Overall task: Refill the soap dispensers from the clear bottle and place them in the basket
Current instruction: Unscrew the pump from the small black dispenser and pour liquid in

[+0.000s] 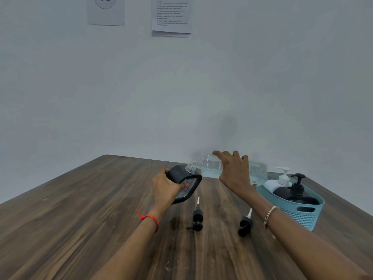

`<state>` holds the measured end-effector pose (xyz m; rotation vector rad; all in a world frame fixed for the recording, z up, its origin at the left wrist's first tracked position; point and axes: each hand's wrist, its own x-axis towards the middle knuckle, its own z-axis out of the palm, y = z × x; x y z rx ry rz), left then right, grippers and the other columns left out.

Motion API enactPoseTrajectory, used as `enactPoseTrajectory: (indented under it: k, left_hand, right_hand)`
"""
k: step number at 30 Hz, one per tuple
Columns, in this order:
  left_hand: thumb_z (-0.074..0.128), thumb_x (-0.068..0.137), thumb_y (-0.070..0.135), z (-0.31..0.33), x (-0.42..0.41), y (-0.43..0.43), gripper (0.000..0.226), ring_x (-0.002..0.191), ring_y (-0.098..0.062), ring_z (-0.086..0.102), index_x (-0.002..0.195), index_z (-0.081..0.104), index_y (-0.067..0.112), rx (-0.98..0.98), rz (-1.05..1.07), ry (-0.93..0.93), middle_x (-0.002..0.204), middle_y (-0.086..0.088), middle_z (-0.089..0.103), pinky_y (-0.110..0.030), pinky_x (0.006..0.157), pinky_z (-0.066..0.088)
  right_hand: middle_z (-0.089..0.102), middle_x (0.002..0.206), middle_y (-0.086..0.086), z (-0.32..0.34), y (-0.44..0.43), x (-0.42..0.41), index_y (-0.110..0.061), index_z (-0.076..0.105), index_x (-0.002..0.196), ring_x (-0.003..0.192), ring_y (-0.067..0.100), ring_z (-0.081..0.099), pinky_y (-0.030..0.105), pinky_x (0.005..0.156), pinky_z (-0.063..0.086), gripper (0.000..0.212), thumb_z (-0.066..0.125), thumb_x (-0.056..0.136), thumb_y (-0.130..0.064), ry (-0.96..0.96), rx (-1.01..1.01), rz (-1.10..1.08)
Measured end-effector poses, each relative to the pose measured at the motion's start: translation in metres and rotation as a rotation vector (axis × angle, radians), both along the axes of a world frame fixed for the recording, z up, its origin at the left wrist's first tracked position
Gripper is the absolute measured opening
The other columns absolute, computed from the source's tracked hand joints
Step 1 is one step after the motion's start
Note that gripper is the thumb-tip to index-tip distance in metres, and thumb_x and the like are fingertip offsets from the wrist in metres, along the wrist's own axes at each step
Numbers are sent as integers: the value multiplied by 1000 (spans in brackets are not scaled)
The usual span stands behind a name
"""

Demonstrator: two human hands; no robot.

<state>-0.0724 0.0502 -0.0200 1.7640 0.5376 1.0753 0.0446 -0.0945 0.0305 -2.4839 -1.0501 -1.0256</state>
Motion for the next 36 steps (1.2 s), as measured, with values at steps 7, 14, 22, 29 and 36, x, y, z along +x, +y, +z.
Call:
enactPoseTrajectory:
  k: [7, 14, 22, 29, 36]
  left_hand:
    - [85, 57, 6, -2, -2, 0, 51, 78, -13, 56, 99, 58, 5, -6, 3, -6, 88, -1, 59, -9, 53, 38]
    - [87, 55, 7, -1, -4, 1, 51, 74, -12, 55, 98, 59, 4, -1, 17, -4, 84, -1, 59, -9, 52, 37]
    - [87, 54, 7, -3, -5, 1, 52, 75, -14, 57, 98, 59, 4, -23, 16, 3, 85, -3, 61, -9, 53, 38]
    - [87, 54, 6, 0, -8, 0, 51, 73, -11, 54, 97, 59, 4, -29, 21, 6, 83, -1, 58, -8, 48, 40]
    - [87, 54, 6, -1, -9, -1, 51, 74, -13, 57, 96, 58, 5, -51, 11, -1, 83, -1, 60, -10, 52, 38]
  right_hand:
    - [61, 116, -1, -1, 0, -1, -26, 43, 133, 105, 26, 49, 40, 85, 33, 70, 55, 70, 0, 12, -6, -7]
    - [60, 117, -2, 0, 2, -4, -27, 42, 133, 105, 25, 48, 39, 85, 31, 72, 52, 68, 1, 19, -14, -7]
    - [61, 116, -2, 0, 1, -6, -27, 43, 133, 105, 25, 49, 38, 84, 31, 72, 53, 67, 1, 14, -16, -7]
    - [60, 118, -2, 2, 1, -9, -27, 42, 134, 107, 25, 48, 38, 85, 32, 72, 53, 69, 1, 12, -26, -11]
    - [59, 121, -3, 2, 1, -10, -28, 41, 135, 109, 24, 48, 39, 87, 31, 70, 54, 71, -1, 12, -35, -16]
